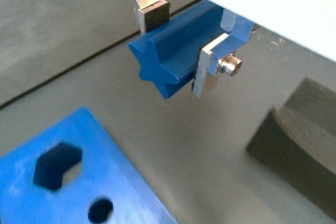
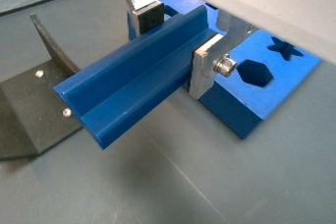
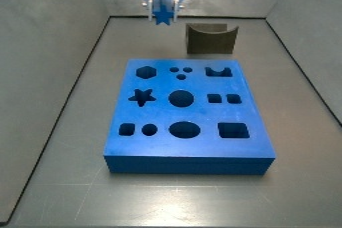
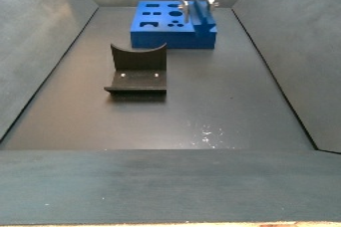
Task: Pick up the star object. Move up. Place the star object on the fixture. Regrasp the star object. Move to above the board. Insert the star object.
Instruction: Place the star object on the fixture.
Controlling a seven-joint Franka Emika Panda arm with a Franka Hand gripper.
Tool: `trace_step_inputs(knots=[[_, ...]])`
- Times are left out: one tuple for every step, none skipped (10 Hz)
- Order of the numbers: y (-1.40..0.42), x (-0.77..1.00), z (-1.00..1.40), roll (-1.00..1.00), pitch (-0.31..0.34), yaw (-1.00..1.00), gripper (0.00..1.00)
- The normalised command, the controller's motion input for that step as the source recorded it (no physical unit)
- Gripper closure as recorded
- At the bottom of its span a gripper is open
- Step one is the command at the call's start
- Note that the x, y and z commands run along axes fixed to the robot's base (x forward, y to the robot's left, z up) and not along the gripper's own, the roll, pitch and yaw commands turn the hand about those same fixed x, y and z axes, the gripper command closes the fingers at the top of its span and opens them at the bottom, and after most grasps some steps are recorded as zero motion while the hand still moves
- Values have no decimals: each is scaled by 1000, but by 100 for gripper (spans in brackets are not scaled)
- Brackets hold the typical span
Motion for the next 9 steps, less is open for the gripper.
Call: trace_step_inputs(knots=[[-80,547,-73,116,38,15,100],[-60,480,-60,124,45,17,100],[-41,350,-44,138,64,21,100],[-34,260,-38,146,80,23,100],[855,1000,766,-1000,-150,-141,100],[883,1000,793,-1000,-145,-143,100],[905,1000,783,-1000,-109,-140,100],[902,1000,747,-1000,-91,-130,100],[702,809,516,-1000,-72,-120,100]])
